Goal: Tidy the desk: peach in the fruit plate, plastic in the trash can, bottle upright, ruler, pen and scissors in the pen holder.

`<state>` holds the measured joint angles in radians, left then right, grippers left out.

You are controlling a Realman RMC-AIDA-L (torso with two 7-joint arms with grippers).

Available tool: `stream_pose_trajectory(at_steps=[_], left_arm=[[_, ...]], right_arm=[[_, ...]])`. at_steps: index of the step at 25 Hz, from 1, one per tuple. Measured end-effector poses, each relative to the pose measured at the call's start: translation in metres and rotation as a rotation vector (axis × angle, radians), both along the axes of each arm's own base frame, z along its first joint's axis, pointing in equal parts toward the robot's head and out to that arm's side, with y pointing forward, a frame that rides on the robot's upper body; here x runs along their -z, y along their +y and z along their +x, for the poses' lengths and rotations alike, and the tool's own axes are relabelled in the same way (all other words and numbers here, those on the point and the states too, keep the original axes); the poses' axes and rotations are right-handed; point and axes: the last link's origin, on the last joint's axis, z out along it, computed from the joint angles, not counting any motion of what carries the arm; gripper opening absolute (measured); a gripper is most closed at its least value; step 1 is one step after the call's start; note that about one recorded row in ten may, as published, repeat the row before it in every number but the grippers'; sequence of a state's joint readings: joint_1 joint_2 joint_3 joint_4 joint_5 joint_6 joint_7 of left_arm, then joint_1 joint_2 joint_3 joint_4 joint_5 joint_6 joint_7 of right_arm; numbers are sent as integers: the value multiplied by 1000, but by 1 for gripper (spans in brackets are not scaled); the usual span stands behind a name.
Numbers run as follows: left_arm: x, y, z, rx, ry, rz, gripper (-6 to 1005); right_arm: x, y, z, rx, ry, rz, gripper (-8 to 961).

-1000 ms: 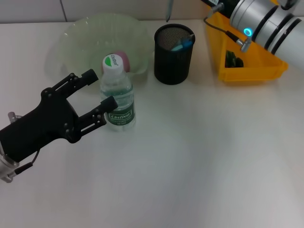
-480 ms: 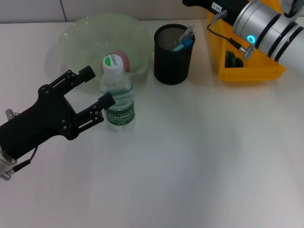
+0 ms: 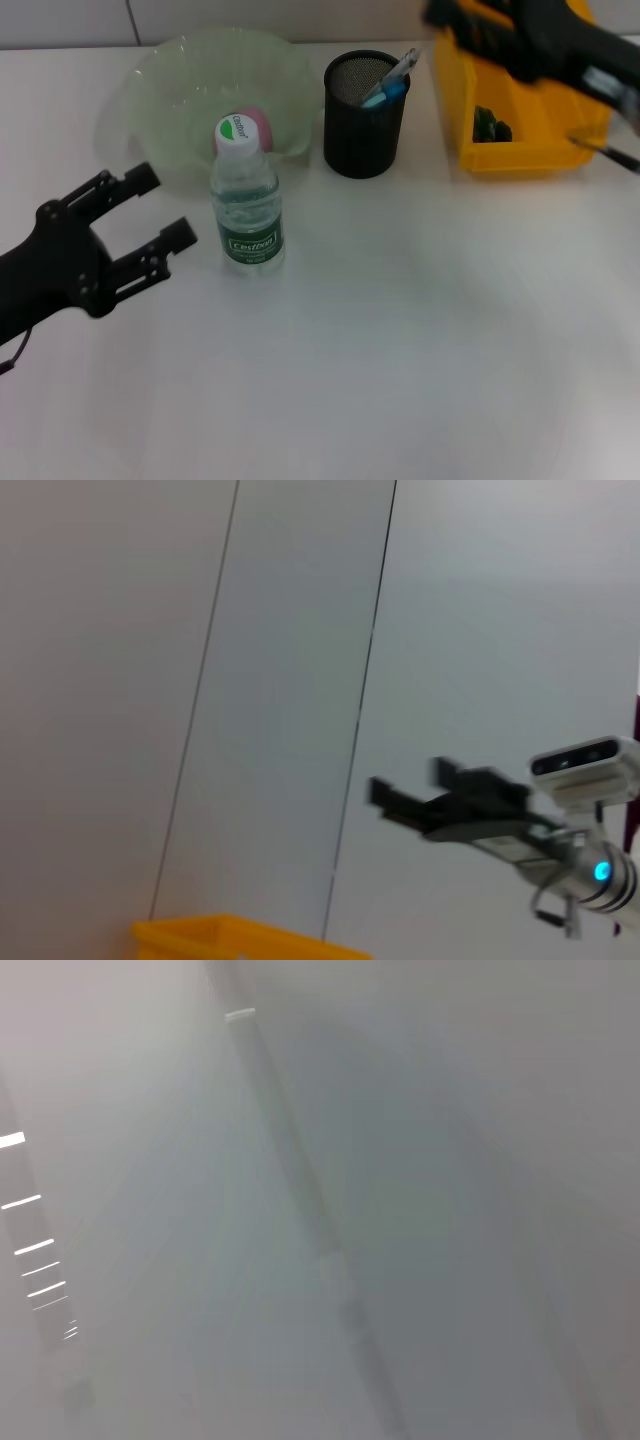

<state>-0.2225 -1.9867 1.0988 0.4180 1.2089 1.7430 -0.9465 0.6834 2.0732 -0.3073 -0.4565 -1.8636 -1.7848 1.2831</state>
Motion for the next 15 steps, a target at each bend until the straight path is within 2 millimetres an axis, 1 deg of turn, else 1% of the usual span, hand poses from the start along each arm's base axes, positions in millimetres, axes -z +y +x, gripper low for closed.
stream_pose_trajectory(at_steps=[2,3,4,5,8,9,10,15], left_arm=[[-1,-1,-1,2,4,-10,773],[-1,-1,-1,2,4,-10,773],[-3,-5,-4,4,15,-34,773],[-5,-7,-6,6,22,-52,773],[-8,-15,-10,17,44,-106,773],[-8,-17,-11,18,48,-116,773],[-8,-18,-13,17,54,-125,773],[-7,-24,-17,5,68,-145,773]], right_arm=[[-7,-22,7,-80,-32,-55,723],[-7,-22,7,-80,-32,-55,748],[-8,-44,15,-143,-71,-127,774],[-8,-44,15,-143,-71,-127,774],[-3,-72,28,-196,-117,-208,774],[5,-85,35,-213,-144,-237,774],[5,-85,35,-213,-144,-237,774],[26,-102,47,-191,-140,-228,775]])
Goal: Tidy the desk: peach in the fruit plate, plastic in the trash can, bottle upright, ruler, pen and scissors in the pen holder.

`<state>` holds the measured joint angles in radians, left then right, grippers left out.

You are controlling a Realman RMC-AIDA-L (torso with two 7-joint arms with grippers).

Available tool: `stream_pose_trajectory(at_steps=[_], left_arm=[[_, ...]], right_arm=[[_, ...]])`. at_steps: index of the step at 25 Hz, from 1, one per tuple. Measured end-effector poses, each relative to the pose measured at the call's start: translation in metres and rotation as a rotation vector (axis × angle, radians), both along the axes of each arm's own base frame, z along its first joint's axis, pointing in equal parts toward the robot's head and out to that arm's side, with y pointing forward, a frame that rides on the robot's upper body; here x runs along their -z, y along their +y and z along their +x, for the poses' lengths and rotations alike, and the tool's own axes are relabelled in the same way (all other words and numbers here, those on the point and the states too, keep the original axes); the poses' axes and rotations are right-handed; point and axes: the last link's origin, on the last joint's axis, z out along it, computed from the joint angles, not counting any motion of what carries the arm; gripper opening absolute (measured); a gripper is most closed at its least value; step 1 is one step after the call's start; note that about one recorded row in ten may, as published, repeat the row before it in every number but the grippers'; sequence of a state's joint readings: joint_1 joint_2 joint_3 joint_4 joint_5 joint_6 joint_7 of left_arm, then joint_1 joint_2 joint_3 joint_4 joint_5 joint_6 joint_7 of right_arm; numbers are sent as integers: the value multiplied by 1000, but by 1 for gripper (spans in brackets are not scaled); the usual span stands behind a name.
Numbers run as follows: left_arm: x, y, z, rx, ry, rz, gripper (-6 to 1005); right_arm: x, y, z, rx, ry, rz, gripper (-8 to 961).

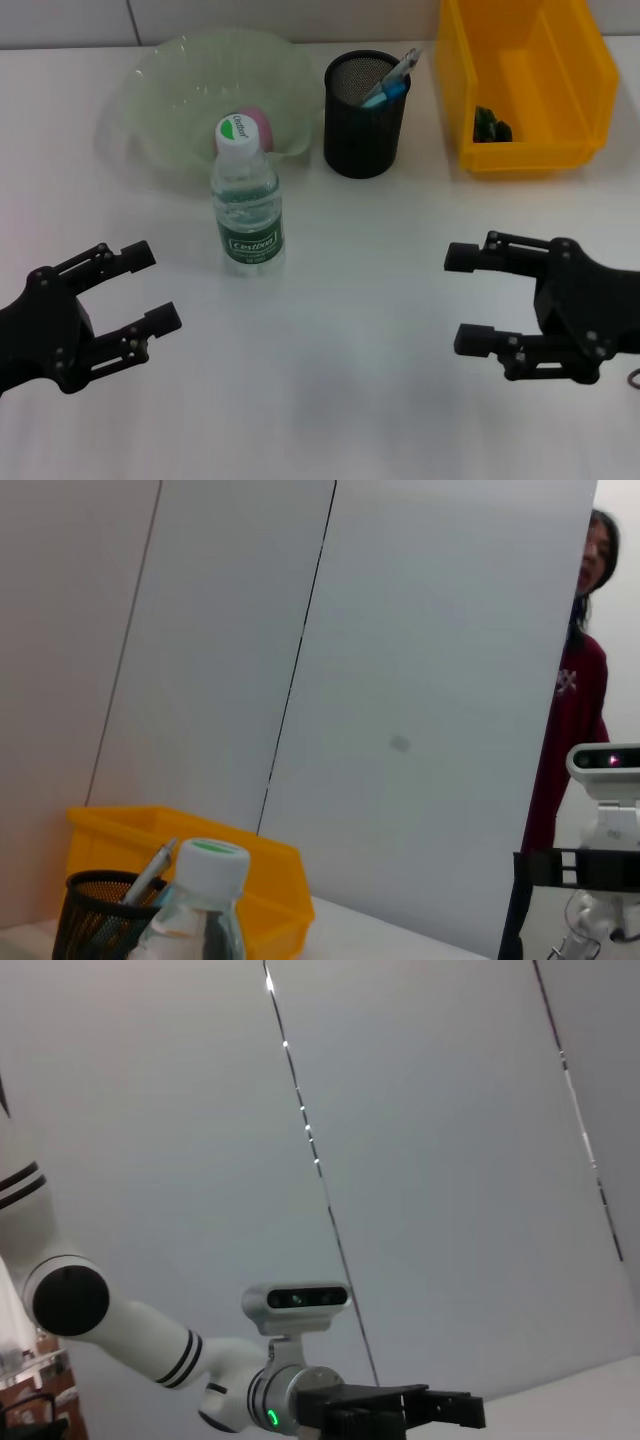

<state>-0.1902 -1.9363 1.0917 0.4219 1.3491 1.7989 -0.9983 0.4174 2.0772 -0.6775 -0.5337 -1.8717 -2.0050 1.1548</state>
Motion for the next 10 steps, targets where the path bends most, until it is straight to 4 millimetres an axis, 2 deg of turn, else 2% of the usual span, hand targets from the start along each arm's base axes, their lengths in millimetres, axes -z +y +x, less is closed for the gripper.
stream_pose_trajectory(at_steps=[3,10], left_arm=[[0,-3,-3,-7,7,-8,773],[1,-7,-5,-18,10,-27,773]], right_arm=[[8,-2,2,9,-5,-8,775],[12,-4,2,-2,3,-3,775]])
